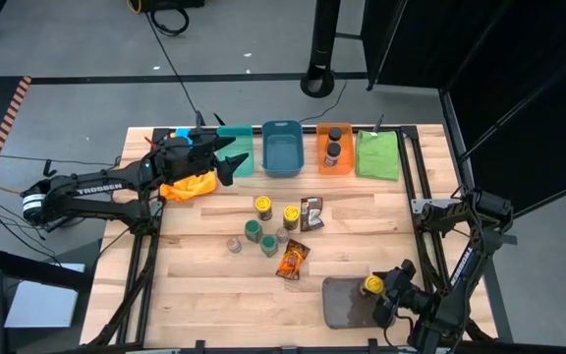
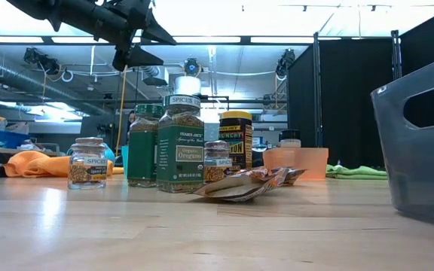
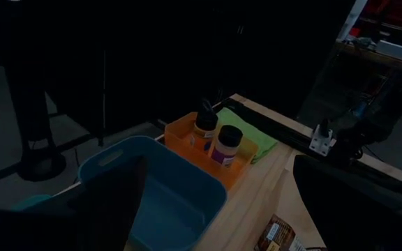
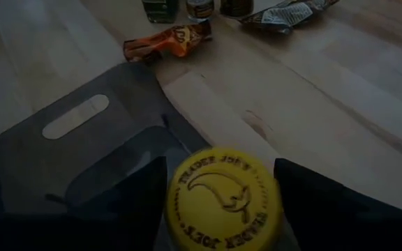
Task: Sort spices by type
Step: Put the bottom yellow seasoning can into the black bin, then put the right yellow seasoning can into the black bin
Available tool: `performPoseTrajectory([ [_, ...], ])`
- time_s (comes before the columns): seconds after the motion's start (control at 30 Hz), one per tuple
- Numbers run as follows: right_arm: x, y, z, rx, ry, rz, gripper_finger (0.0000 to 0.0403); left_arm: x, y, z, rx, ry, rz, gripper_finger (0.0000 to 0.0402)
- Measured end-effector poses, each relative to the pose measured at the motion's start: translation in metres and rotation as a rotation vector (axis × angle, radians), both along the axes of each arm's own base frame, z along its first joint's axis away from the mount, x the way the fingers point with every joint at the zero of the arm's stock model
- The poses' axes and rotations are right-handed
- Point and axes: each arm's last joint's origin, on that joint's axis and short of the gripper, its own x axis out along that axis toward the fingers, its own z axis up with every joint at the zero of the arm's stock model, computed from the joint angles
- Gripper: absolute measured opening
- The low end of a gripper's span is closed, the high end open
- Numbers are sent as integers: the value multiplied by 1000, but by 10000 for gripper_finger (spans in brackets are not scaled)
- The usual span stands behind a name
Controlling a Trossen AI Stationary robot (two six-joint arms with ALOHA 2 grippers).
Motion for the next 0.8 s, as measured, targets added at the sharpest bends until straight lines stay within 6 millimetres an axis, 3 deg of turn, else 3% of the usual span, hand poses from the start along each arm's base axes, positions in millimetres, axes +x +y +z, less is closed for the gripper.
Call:
performPoseTrajectory([
  [0.27, 0, -1, 3, 5, -12, 2, 270, 0, 0, 0, 0, 0, 0, 369],
  [0.53, 2, -15, 44, -56, -76, 19, 277, 0, 0, 0, 0, -1, 0, 369],
  [0.67, 20, -30, 65, -148, -161, 12, 275, 0, 0, 0, 1, 0, -1, 369],
  [0.8, 52, -57, 78, -252, -132, -36, 270, 0, 0, 0, 4, 2, -1, 369],
])
